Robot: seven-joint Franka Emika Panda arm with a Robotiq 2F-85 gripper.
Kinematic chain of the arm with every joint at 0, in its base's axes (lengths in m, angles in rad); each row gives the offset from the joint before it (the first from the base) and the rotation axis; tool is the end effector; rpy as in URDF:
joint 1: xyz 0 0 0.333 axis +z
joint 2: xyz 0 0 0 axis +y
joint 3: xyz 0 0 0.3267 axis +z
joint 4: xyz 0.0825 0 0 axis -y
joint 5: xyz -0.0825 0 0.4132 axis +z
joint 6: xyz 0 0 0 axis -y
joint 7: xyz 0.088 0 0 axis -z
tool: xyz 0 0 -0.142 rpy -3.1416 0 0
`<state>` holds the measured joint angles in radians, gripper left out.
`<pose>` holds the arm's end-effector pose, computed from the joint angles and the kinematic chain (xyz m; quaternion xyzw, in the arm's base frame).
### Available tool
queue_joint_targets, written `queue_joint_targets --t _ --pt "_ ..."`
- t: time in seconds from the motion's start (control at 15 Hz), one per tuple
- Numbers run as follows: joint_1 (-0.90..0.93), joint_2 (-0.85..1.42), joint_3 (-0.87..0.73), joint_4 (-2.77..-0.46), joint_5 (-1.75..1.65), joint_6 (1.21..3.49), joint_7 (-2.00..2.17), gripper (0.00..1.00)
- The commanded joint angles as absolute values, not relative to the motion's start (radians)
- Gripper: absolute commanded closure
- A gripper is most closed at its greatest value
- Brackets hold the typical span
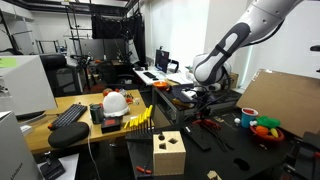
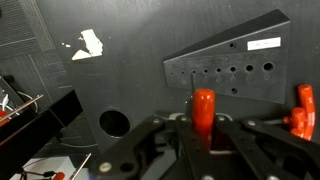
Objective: Move the red object to the next hole
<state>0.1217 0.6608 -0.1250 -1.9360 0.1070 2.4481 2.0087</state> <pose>0.6176 -0.0029 0.0792 0.5055 -0.8599 -0.0312 0.0637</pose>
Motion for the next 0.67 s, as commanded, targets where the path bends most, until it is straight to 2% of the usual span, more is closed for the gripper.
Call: queue_joint_targets --t 0.0,0.6 --pt "0.128 0.651 -0.141 -1.951 0.101 2.459 2.032 0.98" --pt "0.123 0.646 -0.143 -1.958 0.113 2.471 2.030 0.98"
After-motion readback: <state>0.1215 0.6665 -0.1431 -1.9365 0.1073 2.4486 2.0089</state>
